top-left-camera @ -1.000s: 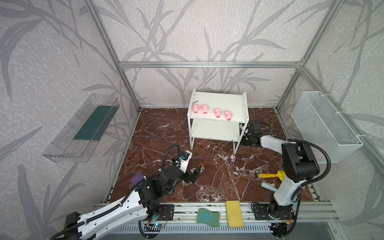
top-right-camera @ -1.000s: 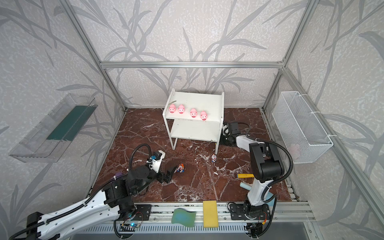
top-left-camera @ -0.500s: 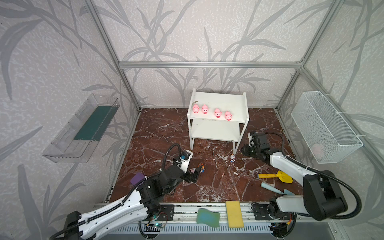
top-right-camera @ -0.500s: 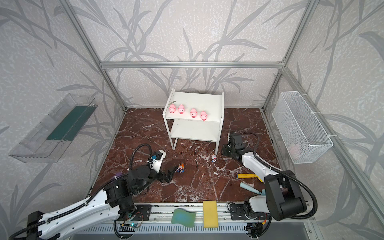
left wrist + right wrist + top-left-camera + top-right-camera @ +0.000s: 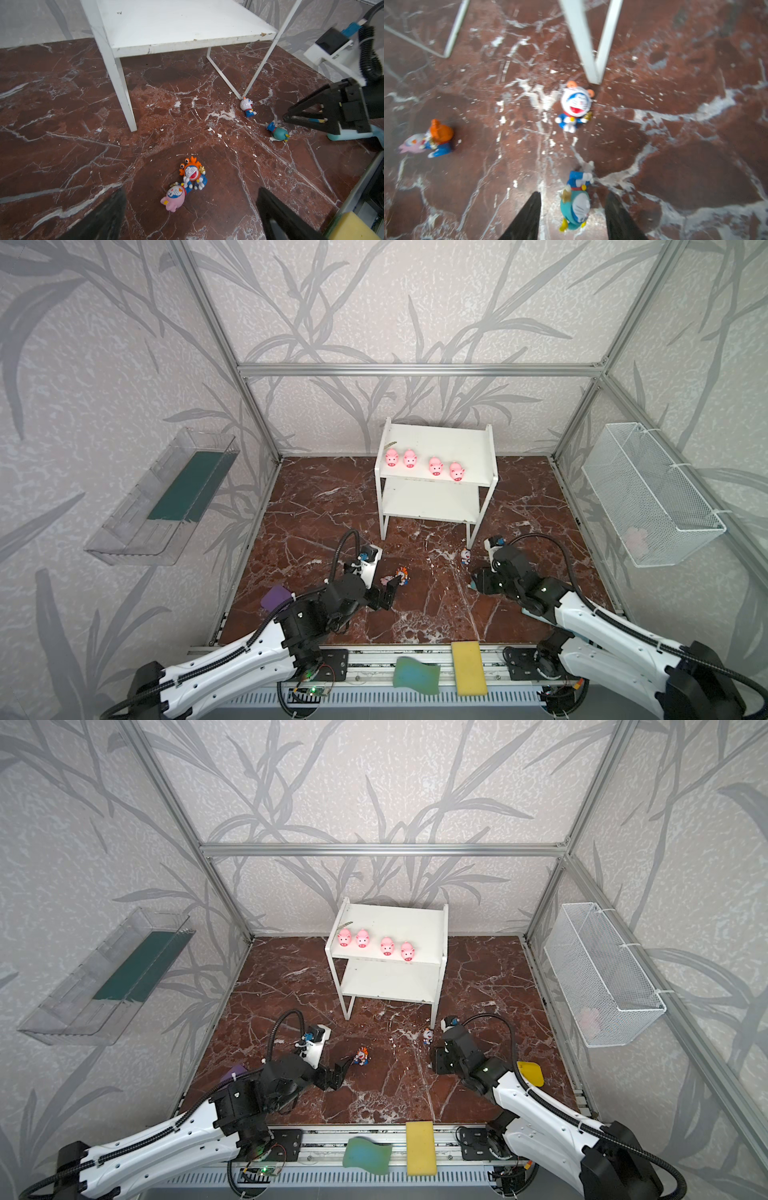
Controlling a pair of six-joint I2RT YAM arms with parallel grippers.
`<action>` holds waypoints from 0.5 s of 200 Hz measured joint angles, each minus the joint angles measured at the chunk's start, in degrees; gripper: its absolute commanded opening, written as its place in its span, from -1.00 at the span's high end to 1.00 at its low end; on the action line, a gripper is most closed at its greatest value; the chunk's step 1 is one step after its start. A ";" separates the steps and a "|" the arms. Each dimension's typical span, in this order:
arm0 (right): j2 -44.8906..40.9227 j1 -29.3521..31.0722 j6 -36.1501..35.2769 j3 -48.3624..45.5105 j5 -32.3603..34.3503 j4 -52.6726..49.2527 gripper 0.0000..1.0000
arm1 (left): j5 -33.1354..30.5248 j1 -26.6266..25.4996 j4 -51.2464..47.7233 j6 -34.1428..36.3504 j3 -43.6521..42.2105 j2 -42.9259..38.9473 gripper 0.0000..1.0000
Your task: Place and organize the plastic toys onto the shelf
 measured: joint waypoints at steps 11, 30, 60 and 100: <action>-1.11 3.08 -0.98 0.00 0.33 0.90 -0.16 | 0.02 0.00 -0.81 -1.31 -0.04 0.28 -0.99; -0.04 8.13 -2.27 0.00 0.81 4.31 -0.18 | 0.00 0.00 -1.18 -3.65 -0.20 0.83 -0.99; 9.62 15.02 -3.69 1.16 2.40 11.15 -0.21 | -0.52 0.00 -2.27 -7.37 -0.50 1.09 -0.99; 25.24 21.79 -4.44 6.56 4.09 19.93 -0.31 | -2.14 0.02 -5.16 -10.32 -0.50 -0.57 -0.99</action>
